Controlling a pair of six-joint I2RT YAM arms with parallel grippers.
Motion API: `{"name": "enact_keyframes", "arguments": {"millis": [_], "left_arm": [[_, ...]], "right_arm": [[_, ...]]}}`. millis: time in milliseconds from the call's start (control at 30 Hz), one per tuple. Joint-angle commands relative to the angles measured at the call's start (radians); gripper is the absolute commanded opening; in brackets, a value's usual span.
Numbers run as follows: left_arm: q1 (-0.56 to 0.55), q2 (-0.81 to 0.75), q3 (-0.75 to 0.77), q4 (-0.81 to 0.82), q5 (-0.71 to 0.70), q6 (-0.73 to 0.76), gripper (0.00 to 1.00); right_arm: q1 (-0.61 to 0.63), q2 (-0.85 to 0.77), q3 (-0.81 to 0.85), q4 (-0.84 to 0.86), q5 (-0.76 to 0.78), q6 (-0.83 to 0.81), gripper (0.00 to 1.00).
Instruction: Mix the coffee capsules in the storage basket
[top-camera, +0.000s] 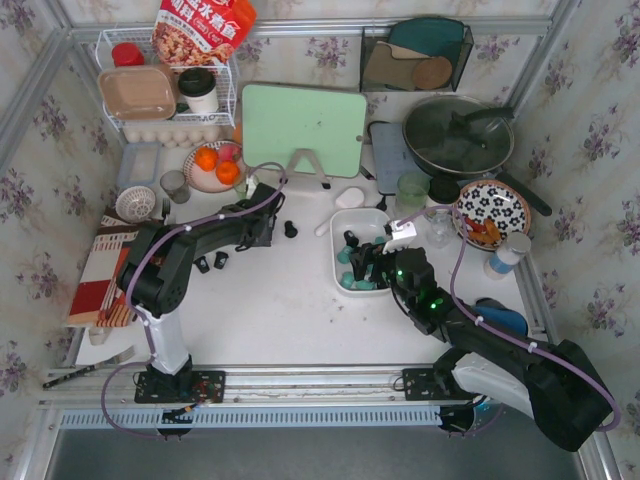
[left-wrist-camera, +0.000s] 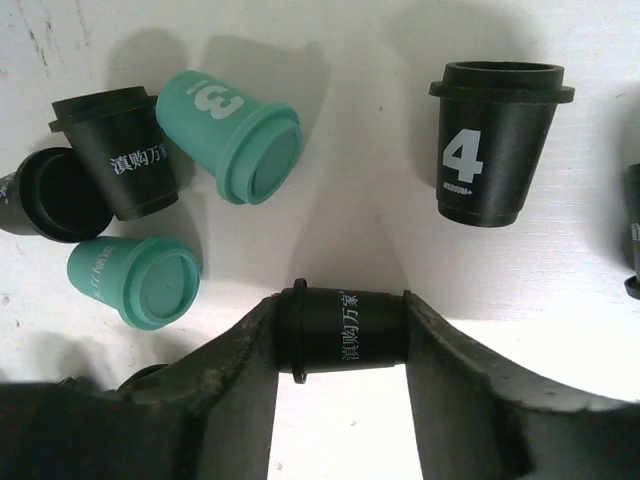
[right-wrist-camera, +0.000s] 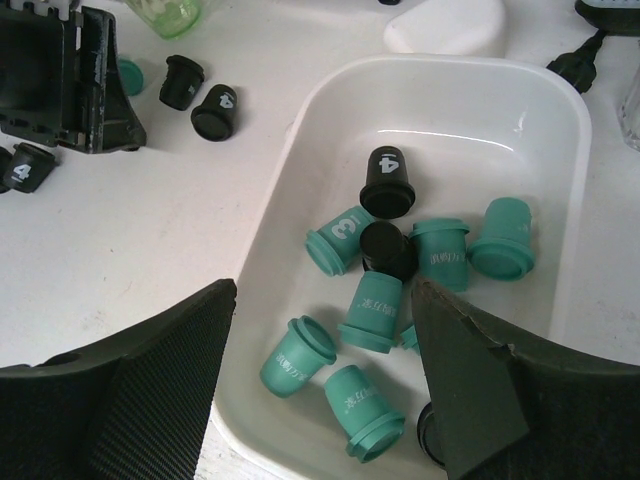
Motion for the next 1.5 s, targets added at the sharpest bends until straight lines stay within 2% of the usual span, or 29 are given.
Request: {"name": "enact_keyframes", "arguments": {"millis": [0, 100, 200, 400, 600, 833, 933, 1167, 1467], "left_arm": [[0.003, 0.002, -0.008, -0.004, 0.011, 0.024, 0.45], [0.004, -0.01, -0.015, 0.006, 0.042, 0.039, 0.31], [0.003, -0.055, -0.038, 0.032, 0.133, 0.057, 0.2], [-0.034, -0.251, -0.151, 0.194, 0.326, 0.175, 0.12], [-0.168, -0.445, -0.306, 0.435, 0.482, 0.463, 0.13], [-0.267, -0.596, -0.479, 0.719, 0.738, 0.682, 0.16], [-0.319, -0.608, -0.533, 0.834, 0.743, 0.781, 0.18], [-0.392, -0.593, -0.549, 0.88, 0.72, 0.887, 0.19], [-0.424, -0.597, -0.536, 0.894, 0.693, 0.906, 0.2]], "right_arm": [[0.001, -0.004, 0.005, 0.03, -0.004, -0.004, 0.78], [0.001, -0.005, 0.006, 0.029, -0.004, -0.006, 0.78], [0.001, -0.009, 0.005, 0.026, -0.003, -0.007, 0.78], [0.001, -0.022, 0.007, 0.02, -0.009, -0.006, 0.78], [0.001, -0.111, 0.034, -0.007, -0.101, 0.001, 0.78], [0.002, -0.128, 0.117, -0.089, -0.259, 0.032, 0.78], [0.001, -0.083, 0.157, -0.12, -0.34, 0.049, 0.76], [0.001, -0.028, 0.168, -0.087, -0.458, 0.099, 0.69], [0.001, 0.004, 0.151, -0.035, -0.525, 0.14, 0.66]]}}
